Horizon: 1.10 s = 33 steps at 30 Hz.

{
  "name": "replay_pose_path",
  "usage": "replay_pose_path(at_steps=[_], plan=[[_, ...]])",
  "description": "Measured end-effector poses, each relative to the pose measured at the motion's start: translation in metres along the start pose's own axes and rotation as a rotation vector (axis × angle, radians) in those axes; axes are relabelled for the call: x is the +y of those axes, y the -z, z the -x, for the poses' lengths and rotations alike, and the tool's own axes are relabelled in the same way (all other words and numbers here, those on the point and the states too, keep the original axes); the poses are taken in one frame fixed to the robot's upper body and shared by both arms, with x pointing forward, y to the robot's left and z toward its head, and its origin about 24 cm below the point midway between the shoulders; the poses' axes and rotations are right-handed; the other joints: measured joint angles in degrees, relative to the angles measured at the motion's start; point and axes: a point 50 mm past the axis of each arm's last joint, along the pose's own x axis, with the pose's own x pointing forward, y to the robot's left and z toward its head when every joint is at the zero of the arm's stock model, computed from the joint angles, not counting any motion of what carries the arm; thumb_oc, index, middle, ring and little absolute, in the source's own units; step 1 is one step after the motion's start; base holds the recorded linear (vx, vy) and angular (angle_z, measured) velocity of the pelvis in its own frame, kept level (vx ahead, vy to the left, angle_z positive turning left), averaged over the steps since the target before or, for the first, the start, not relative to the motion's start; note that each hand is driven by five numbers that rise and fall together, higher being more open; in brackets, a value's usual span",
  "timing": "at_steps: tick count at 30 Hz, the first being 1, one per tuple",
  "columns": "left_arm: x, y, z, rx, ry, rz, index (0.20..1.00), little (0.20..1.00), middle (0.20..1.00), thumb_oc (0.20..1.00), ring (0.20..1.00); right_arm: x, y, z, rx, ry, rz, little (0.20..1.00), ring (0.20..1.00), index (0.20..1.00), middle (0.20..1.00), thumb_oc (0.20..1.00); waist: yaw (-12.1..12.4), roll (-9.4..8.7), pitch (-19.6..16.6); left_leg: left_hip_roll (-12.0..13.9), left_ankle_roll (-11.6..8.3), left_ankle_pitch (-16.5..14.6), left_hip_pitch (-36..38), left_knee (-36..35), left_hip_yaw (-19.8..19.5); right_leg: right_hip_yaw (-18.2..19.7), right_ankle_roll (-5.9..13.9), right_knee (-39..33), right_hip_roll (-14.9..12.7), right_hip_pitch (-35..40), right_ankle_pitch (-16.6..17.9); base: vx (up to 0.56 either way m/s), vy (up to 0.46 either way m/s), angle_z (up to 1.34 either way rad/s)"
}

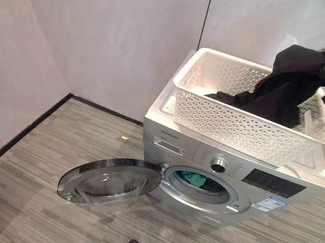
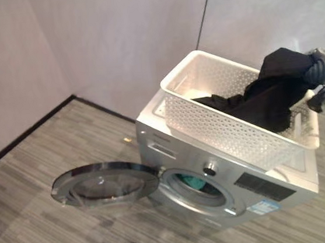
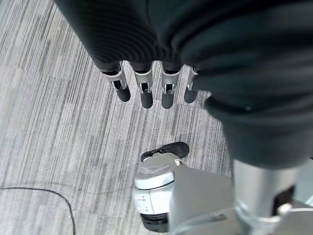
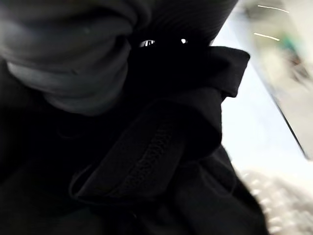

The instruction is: Grab the laundry basket,head to the washer,open it,put in the laundry and shut it.

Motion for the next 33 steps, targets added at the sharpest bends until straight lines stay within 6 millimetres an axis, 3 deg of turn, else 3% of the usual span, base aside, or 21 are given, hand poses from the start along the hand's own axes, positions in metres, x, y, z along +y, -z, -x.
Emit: replay_pose_path(at_steps=[4, 6, 7, 9, 11, 13, 17, 19, 20, 21, 22, 25, 28, 31, 33], plan=[[0.000, -0.003, -0.001, -0.005, -0.028, 0.019, 1.000, 1.000, 1.000, 1.000, 1.000, -0.003, -0.080, -0.017, -0.155, 0.045, -0.355, 0.200, 0.200, 0.200, 0.200, 0.200, 0.30, 0.52, -0.79, 0.48, -0.08, 0.04, 1.65, -0.75, -0.56, -0.46, -0.08, -0.04, 0.33, 1.48, -0.43, 0.00, -0.002, 0.02], [-0.003, 0.006, 0.000, 0.031, -0.020, 0.044, 1.000, 1.000, 1.000, 1.000, 1.000, 0.008, -0.140, -0.015, -0.307, -0.008, -0.506, 0.200, 0.200, 0.200, 0.200, 0.200, -0.09, 0.56, -1.68, 0.68, -0.24, 0.18, 3.17, -1.12, -0.59, -0.52, -0.02, -0.04, 0.57, 2.87, -0.66, 0.01, -0.003, 0.02], [-0.002, 0.007, 0.001, 0.032, -0.023, 0.044, 1.000, 1.000, 1.000, 1.000, 1.000, 0.006, -0.149, -0.013, -0.353, -0.012, -0.531, 0.200, 0.200, 0.200, 0.200, 0.200, 0.22, 0.10, -2.33, 0.70, -0.28, 0.15, 2.99, -1.17, -0.73, -0.66, -0.04, -0.04, 0.60, 2.78, -0.96, 0.02, 0.007, 0.11], [0.001, 0.004, 0.001, 0.014, -0.028, 0.040, 1.000, 1.000, 1.000, 1.000, 1.000, 0.010, -0.194, -0.004, -0.484, -0.040, -0.632, 0.200, 0.200, 0.200, 0.200, 0.200, 0.99, -0.90, -3.37, 0.61, -0.50, 0.36, 4.03, -1.71, -0.91, -1.44, -0.28, 0.44, 0.84, 3.94, -1.03, 0.01, 0.009, 0.11], [0.000, 0.001, 0.000, 0.002, -0.025, 0.036, 1.000, 1.000, 1.000, 1.000, 1.000, 0.009, -0.214, 0.001, -0.549, -0.046, -0.653, 0.200, 0.200, 0.200, 0.200, 0.200, 1.26, -1.33, -4.24, 0.59, -0.50, 0.34, 4.13, -1.77, -1.27, -1.80, -0.30, 0.44, 0.74, 4.31, -1.08, 0.01, 0.002, 0.10], [0.008, -0.009, 0.001, -0.054, -0.037, 0.032, 1.000, 1.000, 1.000, 1.000, 1.000, 0.013, -0.252, 0.013, -0.644, -0.066, -0.687, 0.200, 0.200, 0.200, 0.200, 0.200, 1.97, -1.36, -4.55, 0.51, -0.50, 0.33, 4.64, -1.88, -2.24, -2.22, -0.33, 0.42, 0.61, 5.20, -1.25, 0.00, 0.020, 0.15], [0.035, -0.041, 0.013, -0.284, -0.042, 0.010, 1.000, 1.000, 1.000, 1.000, 1.000, 0.010, -0.266, 0.016, -0.668, -0.049, -0.678, 0.200, 0.200, 0.200, 0.200, 0.200, 2.78, -1.38, -5.12, 0.25, -0.49, -0.02, 5.31, -1.81, -2.99, -3.30, -0.21, 0.04, 0.30, 6.49, -1.76, 0.02, 0.020, 0.17], [0.064, -0.059, 0.040, -0.438, -0.017, -0.076, 1.000, 1.000, 1.000, 1.000, 1.000, 0.013, -0.265, 0.014, -0.657, -0.047, -0.675, 0.200, 0.200, 0.200, 0.200, 0.200, 3.15, -0.93, -5.55, 0.00, -0.45, -0.08, 5.46, -1.90, -3.97, -3.64, -0.02, -0.04, 0.08, 7.39, -2.57, 0.00, 0.020, 0.12], [0.084, -0.068, 0.070, -0.541, 0.005, -0.183, 1.000, 1.000, 1.000, 1.000, 1.000, 0.012, -0.259, 0.011, -0.629, -0.033, -0.667, 0.200, 0.200, 0.200, 0.200, 0.200, 3.32, -1.06, -5.66, 0.14, -0.47, -0.08, 5.63, -1.83, -4.16, -3.70, 0.03, -0.03, 0.28, 7.56, -2.67, 0.00, 0.013, 0.06], [0.095, -0.072, 0.080, -0.576, -0.001, -0.212, 1.000, 1.000, 1.000, 1.000, 1.000, 0.013, -0.259, 0.010, -0.621, -0.032, -0.666, 0.200, 0.200, 0.200, 0.200, 0.200, 3.27, -0.47, -6.02, 0.12, -0.48, -0.09, 5.39, -1.49, -4.22, -3.60, 0.26, -0.04, 0.27, 7.43, -2.86, 0.02, 0.018, 0.11], [0.113, -0.080, 0.085, -0.589, -0.050, -0.167, 1.000, 1.000, 1.000, 1.000, 1.000, 0.017, -0.261, 0.011, -0.623, -0.043, -0.662, 0.200, 0.200, 0.200, 0.200, 0.200, 3.79, 1.23, -6.97, -0.36, -0.47, -0.07, 4.34, -1.30, -4.54, -3.59, 0.38, -0.06, -0.09, 7.02, -2.94, 0.01, 0.028, 0.18], [0.154, -0.101, 0.144, -0.662, -0.050, -0.327, 1.000, 1.000, 1.000, 1.000, 1.000, 0.013, -0.245, 0.002, -0.554, 0.015, -0.645, 0.200, 0.200, 0.200, 0.200, 0.200, 4.71, 2.63, -7.55, -0.45, -0.72, 0.12, 4.08, -1.37, -5.82, -4.52, 0.39, -0.06, 0.07, 7.45, -2.61, -0.02, 0.027, 0.21], [0.174, -0.139, 0.197, -0.822, -0.090, -0.402, 1.000, 1.000, 1.000, 1.000, 1.000, -0.005, -0.235, -0.001, -0.540, 0.078, -0.652, 0.200, 0.200, 0.200, 0.200, 0.200, 6.15, 3.55, -7.77, -0.47, -1.14, 0.74, 3.55, -1.30, -7.63, -6.49, 0.35, -0.06, 0.29, 7.50, -2.62, -0.02, 0.015, 0.33], [0.174, -0.161, 0.231, -0.935, -0.077, -0.464, 1.000, 1.000, 1.000, 1.000, 1.000, -0.015, -0.224, -0.005, -0.519, 0.121, -0.637, 0.200, 0.200, 0.200, 0.200, 0.200, 7.82, 4.41, -7.74, -0.54, -1.31, 1.30, 3.46, -1.50, -8.70, -7.70, 0.39, -0.06, 0.44, 8.39, -2.76, -0.01, 0.008, 0.20], [0.171, -0.176, 0.259, -1.072, -0.073, -0.471, 1.000, 1.000, 1.000, 1.000, 1.000, -0.025, -0.219, -0.006, -0.516, 0.150, -0.632, 0.200, 0.200, 0.200, 0.200, 0.200, 8.62, 3.98, -7.94, -0.45, -1.40, 1.36, 3.42, -1.43, -9.19, -8.19, 0.36, -0.07, 0.60, 8.39, -2.87, 0.01, -0.008, 0.15]])
